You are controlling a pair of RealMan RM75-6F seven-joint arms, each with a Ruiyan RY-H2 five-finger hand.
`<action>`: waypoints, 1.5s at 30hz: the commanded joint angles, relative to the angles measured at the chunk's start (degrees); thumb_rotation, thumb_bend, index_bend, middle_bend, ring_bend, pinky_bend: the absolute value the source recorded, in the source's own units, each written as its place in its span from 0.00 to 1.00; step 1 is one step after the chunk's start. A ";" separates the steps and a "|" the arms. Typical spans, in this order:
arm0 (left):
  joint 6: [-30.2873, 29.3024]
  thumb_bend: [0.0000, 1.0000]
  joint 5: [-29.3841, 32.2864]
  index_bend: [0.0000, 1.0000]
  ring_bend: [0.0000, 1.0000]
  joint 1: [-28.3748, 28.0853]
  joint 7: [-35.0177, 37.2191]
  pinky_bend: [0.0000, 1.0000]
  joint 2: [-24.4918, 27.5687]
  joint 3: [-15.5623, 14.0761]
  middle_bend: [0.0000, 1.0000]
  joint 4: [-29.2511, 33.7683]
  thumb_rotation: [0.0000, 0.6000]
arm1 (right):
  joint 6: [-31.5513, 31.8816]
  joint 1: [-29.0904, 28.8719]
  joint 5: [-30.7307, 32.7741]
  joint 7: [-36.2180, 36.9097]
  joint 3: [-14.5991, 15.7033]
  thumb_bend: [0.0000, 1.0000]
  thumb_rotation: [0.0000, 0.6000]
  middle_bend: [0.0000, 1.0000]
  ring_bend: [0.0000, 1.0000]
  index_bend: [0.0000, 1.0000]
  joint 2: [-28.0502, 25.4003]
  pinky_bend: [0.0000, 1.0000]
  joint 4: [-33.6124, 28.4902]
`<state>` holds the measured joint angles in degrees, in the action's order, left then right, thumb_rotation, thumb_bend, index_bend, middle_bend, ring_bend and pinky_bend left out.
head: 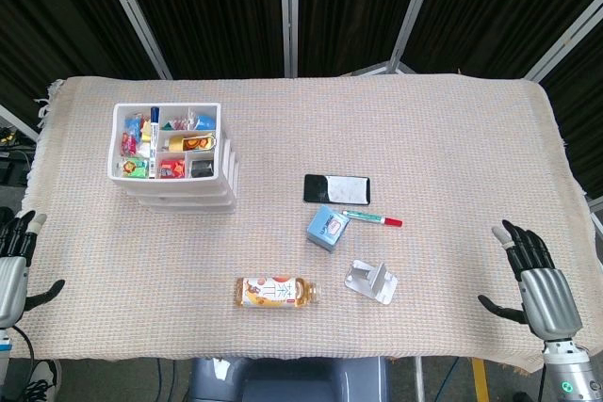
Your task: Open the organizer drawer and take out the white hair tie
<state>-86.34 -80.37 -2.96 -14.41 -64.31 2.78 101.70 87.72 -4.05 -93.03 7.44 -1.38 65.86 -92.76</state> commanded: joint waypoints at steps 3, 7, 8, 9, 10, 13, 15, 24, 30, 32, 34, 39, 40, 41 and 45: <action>0.02 0.19 0.02 0.00 0.00 0.00 0.04 0.00 0.03 0.03 0.00 0.09 1.00 | 0.22 0.13 -0.06 0.05 0.10 0.01 1.00 0.00 0.00 0.00 -0.08 0.00 -0.09; 0.24 0.19 -0.13 0.00 0.00 -0.15 0.18 0.00 -0.03 0.03 0.00 0.09 1.00 | 0.52 0.16 -0.14 0.37 0.00 0.01 1.00 0.00 0.00 0.00 -0.24 0.00 -0.25; 0.32 0.19 -0.14 0.00 0.00 -0.22 0.21 0.00 -0.04 0.06 0.00 0.07 1.00 | 0.53 0.15 -0.13 0.35 0.00 0.01 1.00 0.00 0.00 0.00 -0.24 0.00 -0.25; 0.37 0.19 -0.15 0.00 0.00 -0.25 0.23 0.00 -0.05 0.07 0.00 0.06 1.00 | 0.52 0.15 -0.12 0.33 -0.01 0.01 1.00 0.00 0.00 0.00 -0.24 0.00 -0.24; 0.44 0.19 -0.15 0.00 0.00 -0.31 0.28 0.00 -0.07 0.09 0.00 0.04 1.00 | 0.49 0.14 -0.07 0.29 -0.02 0.01 1.00 0.00 0.00 0.00 -0.24 0.00 -0.24; 0.59 0.20 -0.39 0.00 0.00 -0.56 0.83 0.00 -0.32 0.27 0.00 -0.18 1.00 | 0.38 0.15 0.09 0.28 -0.01 0.01 1.00 0.00 0.00 0.00 -0.24 0.00 -0.34; 0.54 0.21 -0.57 0.00 0.01 -0.63 1.29 0.03 -0.55 0.35 0.00 -0.43 1.00 | 0.47 0.18 -0.01 0.25 0.03 0.01 1.00 0.00 0.00 0.00 -0.28 0.00 -0.52; -1.30 0.42 -2.74 0.00 0.72 -1.22 10.05 0.59 -5.37 1.92 0.74 -1.33 1.00 | 1.44 0.67 -0.55 1.28 0.32 0.01 1.00 0.00 0.00 0.00 -0.78 0.00 -0.77; 6.02 0.53 -3.72 0.00 0.78 -4.05 24.61 0.63 -4.47 0.94 0.79 2.53 1.00 | 1.71 0.82 -0.37 1.95 0.23 0.01 1.00 0.00 0.00 0.00 -1.09 0.00 -0.92; 8.90 0.54 -4.04 0.00 0.78 -5.35 27.50 0.63 -4.38 0.48 0.79 2.67 1.00 | 1.88 0.89 -0.25 2.26 0.15 0.01 1.00 0.00 0.00 0.00 -1.24 0.00 -1.00; 11.58 0.56 -3.75 0.00 0.78 -6.58 29.58 0.63 -4.48 0.25 0.79 2.62 1.00 | 1.97 0.95 -0.19 2.54 0.12 0.01 1.00 0.00 0.00 0.00 -1.40 0.00 -1.01; 17.09 0.64 -1.24 0.00 0.79 -9.23 34.03 0.65 -5.30 0.90 0.80 2.36 1.00 | 2.11 1.07 -0.24 2.99 0.19 0.01 1.00 0.00 0.00 0.00 -1.61 0.00 -0.98; 18.46 0.65 -0.50 0.00 0.79 -9.92 35.20 0.65 -5.32 1.20 0.80 2.28 1.00 | 2.15 1.12 -0.21 3.09 0.20 0.01 1.00 0.00 0.00 0.00 -1.64 0.00 -0.96; 19.73 0.65 0.23 0.00 0.79 -10.57 36.18 0.65 -5.33 1.51 0.80 2.18 1.00 | 2.21 1.13 -0.21 3.17 0.18 0.01 1.00 0.00 0.00 0.00 -1.67 0.00 -0.95; 23.22 0.65 3.00 0.00 0.79 -12.81 36.63 0.65 -6.31 2.75 0.80 0.56 1.00 | 2.36 1.23 -0.18 3.40 0.14 0.01 1.00 0.00 0.00 0.00 -1.75 0.00 -0.97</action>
<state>-64.59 -78.78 -14.49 22.00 -69.91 4.75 103.20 90.07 -2.82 -93.19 10.82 -1.24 64.11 -93.74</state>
